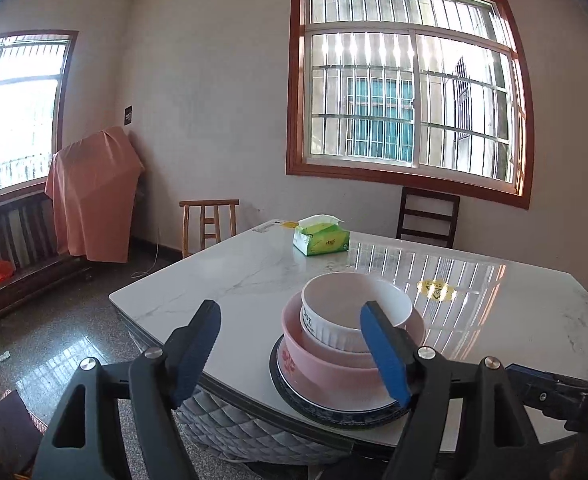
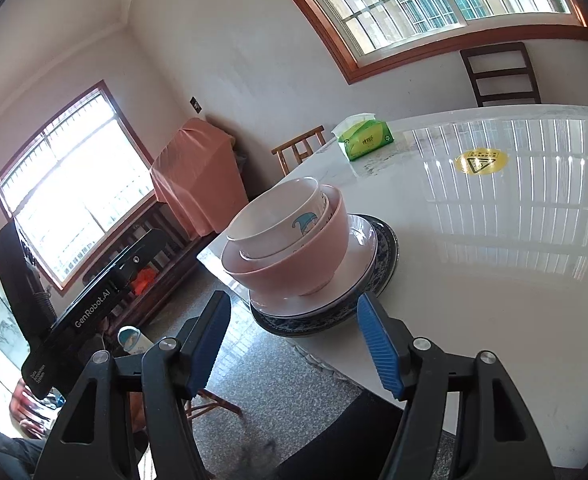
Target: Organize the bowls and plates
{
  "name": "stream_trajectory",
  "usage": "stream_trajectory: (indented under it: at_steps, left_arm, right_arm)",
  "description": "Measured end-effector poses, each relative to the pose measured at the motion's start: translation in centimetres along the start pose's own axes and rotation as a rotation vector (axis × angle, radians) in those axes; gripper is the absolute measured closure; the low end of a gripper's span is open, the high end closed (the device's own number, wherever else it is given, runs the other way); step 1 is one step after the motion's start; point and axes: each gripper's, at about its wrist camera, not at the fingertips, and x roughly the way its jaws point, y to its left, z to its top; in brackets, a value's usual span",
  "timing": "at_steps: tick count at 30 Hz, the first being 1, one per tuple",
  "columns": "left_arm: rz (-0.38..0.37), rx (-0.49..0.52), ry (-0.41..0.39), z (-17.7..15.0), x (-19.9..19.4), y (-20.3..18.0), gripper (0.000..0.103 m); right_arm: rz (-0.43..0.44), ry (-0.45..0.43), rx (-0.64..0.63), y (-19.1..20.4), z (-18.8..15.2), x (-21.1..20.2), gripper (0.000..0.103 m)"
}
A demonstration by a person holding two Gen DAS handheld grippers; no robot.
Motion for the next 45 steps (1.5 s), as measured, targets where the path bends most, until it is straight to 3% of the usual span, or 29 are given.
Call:
stream_trajectory:
  at_steps: [4,10,24,31,45]
  left_arm:
    - [-0.019,0.002,-0.025,0.5,-1.2,-0.6,0.019]
    - [-0.062,-0.012,-0.036,0.8,-2.6,-0.8,0.018]
    - [-0.038,-0.012,-0.016,0.7,-3.0,-1.2,0.018]
    - [-0.026,-0.012,0.011,0.3,-2.6,-1.3,0.018]
    - [-0.013,0.002,0.064,-1.0,-1.4,-2.2,0.018]
  right_arm:
    - [-0.012,-0.037,-0.044,0.6,-0.3,-0.9,0.038]
    - [-0.002,-0.069,-0.093,1.5,-0.6,-1.6,0.034]
    - [-0.009,-0.129,-0.108,1.4,-1.2,-3.0,0.025]
    - [-0.031,-0.155,-0.117,1.4,-1.5,-3.7,0.016]
    - [-0.078,-0.177,-0.142,1.1,-1.9,-4.3,0.012]
